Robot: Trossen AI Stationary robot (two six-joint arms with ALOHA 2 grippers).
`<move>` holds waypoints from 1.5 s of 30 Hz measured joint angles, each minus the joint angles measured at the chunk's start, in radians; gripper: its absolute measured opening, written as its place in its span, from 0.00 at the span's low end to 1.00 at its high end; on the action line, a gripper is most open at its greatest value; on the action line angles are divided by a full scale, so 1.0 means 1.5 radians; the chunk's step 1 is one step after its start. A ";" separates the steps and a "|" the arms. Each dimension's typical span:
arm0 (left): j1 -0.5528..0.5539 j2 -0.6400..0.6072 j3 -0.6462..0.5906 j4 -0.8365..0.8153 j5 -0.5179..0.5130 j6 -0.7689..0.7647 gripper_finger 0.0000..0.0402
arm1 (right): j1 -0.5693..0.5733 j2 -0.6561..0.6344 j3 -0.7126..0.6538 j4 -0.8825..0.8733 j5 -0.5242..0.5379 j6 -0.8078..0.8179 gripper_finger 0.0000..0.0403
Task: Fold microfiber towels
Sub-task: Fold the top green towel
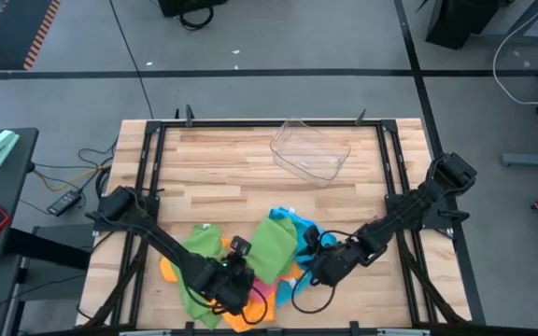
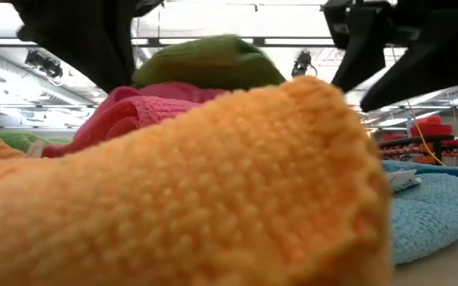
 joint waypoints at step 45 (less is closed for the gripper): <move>-0.032 0.086 0.063 0.245 -0.065 0.221 0.49 | 0.057 0.088 0.007 0.158 0.032 -0.129 0.39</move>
